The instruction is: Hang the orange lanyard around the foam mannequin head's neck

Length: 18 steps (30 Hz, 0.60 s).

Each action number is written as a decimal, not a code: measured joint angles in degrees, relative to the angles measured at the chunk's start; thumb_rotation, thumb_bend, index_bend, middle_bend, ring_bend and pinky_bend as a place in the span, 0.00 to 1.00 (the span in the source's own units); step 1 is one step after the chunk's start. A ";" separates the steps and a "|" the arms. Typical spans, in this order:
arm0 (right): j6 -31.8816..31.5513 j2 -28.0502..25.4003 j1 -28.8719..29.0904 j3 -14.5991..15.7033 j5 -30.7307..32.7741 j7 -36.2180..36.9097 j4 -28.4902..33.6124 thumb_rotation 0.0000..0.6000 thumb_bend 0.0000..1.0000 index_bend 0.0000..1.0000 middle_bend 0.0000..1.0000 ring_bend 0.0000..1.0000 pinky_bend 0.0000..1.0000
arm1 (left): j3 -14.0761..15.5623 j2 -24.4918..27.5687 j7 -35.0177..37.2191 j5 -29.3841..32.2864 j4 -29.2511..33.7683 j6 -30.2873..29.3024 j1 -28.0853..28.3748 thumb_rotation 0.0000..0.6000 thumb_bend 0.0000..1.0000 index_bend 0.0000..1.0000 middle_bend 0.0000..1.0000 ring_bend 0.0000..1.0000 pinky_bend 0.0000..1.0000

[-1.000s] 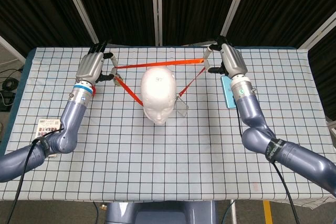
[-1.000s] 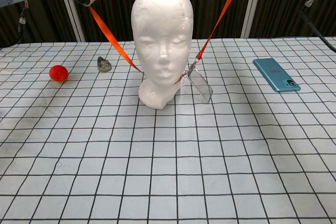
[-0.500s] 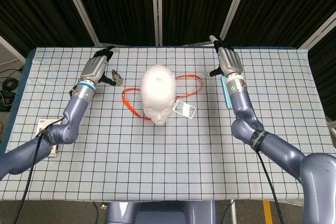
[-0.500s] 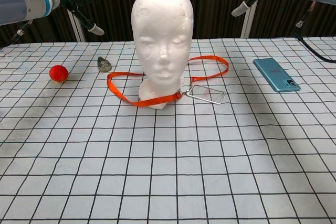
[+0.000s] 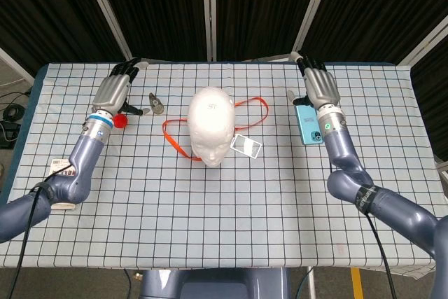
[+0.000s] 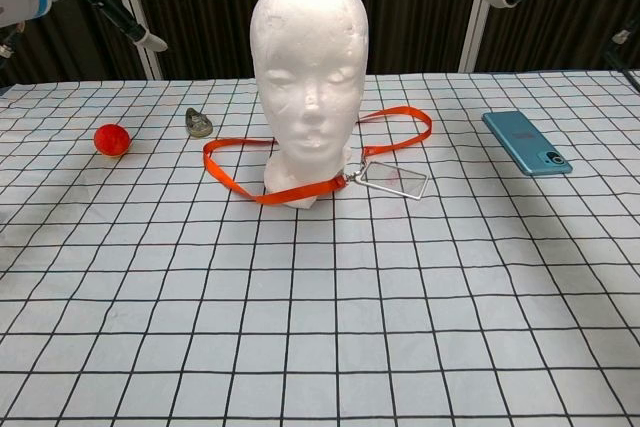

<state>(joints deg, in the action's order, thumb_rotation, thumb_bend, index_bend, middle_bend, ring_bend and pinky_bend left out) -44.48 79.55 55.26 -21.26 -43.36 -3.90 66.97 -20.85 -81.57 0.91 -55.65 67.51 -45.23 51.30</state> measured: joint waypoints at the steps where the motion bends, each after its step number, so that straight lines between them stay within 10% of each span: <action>1: -0.37 -1.26 -0.91 0.30 -0.68 0.14 1.80 1.00 0.62 0.04 0.00 0.00 0.00 | 0.31 0.89 -0.64 -0.28 1.53 -1.18 -0.74 1.00 0.00 0.00 0.00 0.00 0.00; 18: -5.29 -14.69 -16.70 10.62 -23.92 9.89 19.59 1.00 0.98 0.17 0.05 0.00 0.00 | 12.47 15.93 -17.45 -6.70 33.25 -30.29 -22.92 1.00 0.00 0.00 0.00 0.00 0.00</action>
<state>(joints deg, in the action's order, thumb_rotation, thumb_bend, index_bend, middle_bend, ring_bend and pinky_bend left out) -49.77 64.86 38.56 -10.64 -67.28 5.99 86.56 -8.38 -65.65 -16.54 -62.35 100.75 -75.52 28.38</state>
